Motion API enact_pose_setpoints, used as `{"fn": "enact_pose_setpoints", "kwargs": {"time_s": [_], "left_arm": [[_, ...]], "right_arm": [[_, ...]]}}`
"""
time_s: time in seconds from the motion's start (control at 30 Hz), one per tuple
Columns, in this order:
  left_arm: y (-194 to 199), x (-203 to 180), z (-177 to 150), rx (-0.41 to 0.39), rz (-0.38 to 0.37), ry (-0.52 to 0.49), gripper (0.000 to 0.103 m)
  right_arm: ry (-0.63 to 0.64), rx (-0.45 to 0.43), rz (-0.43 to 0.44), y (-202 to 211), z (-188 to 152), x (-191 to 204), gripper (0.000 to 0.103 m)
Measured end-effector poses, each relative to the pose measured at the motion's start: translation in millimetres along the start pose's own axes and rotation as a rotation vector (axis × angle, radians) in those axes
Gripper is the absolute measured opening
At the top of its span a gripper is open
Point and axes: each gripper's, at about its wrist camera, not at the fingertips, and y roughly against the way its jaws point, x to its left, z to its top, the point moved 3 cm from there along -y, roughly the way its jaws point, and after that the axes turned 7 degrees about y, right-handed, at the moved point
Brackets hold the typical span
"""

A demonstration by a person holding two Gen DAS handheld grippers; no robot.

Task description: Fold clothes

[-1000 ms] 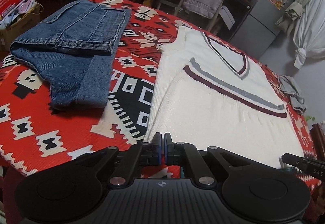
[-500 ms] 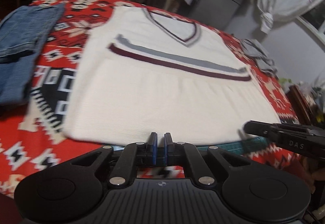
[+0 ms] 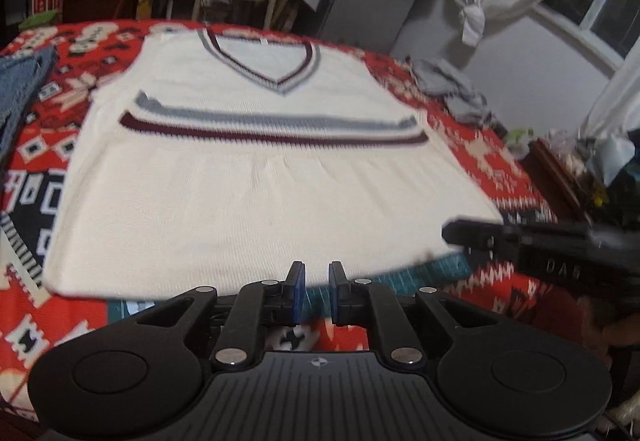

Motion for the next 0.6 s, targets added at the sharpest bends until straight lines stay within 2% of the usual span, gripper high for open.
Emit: {"fn": "enact_pose_setpoints", "kwargs": {"time_s": [0.1, 0.17, 0.27, 0.37, 0.47, 0.6], "left_arm": [[0.9, 8.1, 9.9, -0.053, 0.046, -0.011, 0.011], [-3.9, 22.7, 8.9, -0.029, 0.08, 0.025, 0.011], [-2.4, 34.7, -4.1, 0.013, 0.066, 0.084, 0.01], [8.1, 28.6, -15.8, 0.023, 0.065, 0.07, 0.01], [21.7, 16.9, -17.5, 0.001, 0.043, 0.057, 0.01], [38.0, 0.6, -2.8, -0.047, 0.002, 0.031, 0.01]], "right_arm": [[-0.006, -0.007, -0.014, 1.7, -4.1, -5.8, 0.009], [-0.01, -0.021, -0.02, 6.8, -5.6, -9.6, 0.009], [-0.027, -0.036, -0.012, 14.6, -7.4, -16.6, 0.009], [-0.043, -0.046, -0.001, 22.4, -8.1, -21.3, 0.009], [-0.056, -0.065, 0.009, 31.9, -4.6, -24.7, 0.009], [-0.056, -0.088, 0.012, 44.1, 5.8, -31.7, 0.009]]}}
